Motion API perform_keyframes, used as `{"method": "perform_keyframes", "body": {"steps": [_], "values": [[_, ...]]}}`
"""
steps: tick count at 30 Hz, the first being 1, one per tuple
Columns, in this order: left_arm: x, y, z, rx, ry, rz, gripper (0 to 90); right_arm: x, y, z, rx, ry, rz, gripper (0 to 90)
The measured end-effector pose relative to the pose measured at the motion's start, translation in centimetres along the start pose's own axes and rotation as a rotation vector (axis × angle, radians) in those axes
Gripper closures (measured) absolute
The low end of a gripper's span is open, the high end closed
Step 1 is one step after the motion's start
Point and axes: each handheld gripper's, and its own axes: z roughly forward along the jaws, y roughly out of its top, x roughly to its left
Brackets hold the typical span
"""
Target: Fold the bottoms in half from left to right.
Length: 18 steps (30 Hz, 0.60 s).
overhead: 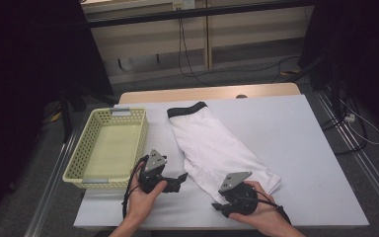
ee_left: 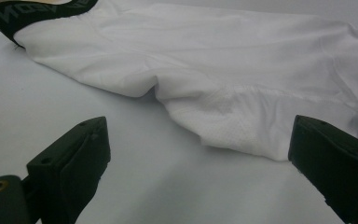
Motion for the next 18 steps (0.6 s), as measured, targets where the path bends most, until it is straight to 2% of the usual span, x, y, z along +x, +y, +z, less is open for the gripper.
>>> {"method": "perform_keyframes", "body": {"steps": [7, 10, 13, 15, 18], "values": [[0.1, -0.1, -0.2, -0.005, 0.002, -0.004, 5.5, 0.0, 0.3, 0.0, 0.023, -0.016, -0.004, 59.9], [0.3, -0.3, -0.3, -0.001, 0.015, 0.0, 5.6, -0.4, 0.3, 0.0, 0.027, -0.015, 0.017, 68.3], [0.5, -0.4, -0.4, 0.0, 0.018, -0.016, 5.5, -0.8, 0.2, -0.1, 0.022, -0.018, 0.027, 78.5], [0.5, -0.4, -0.4, -0.006, 0.001, -0.038, 5.5, -1.1, 0.2, 0.0, 0.024, -0.02, 0.031, 84.1], [0.5, -0.5, -0.3, 0.002, -0.001, -0.037, 5.5, -1.7, 0.4, 0.0, 0.033, 0.0, 0.072, 87.2]]}}
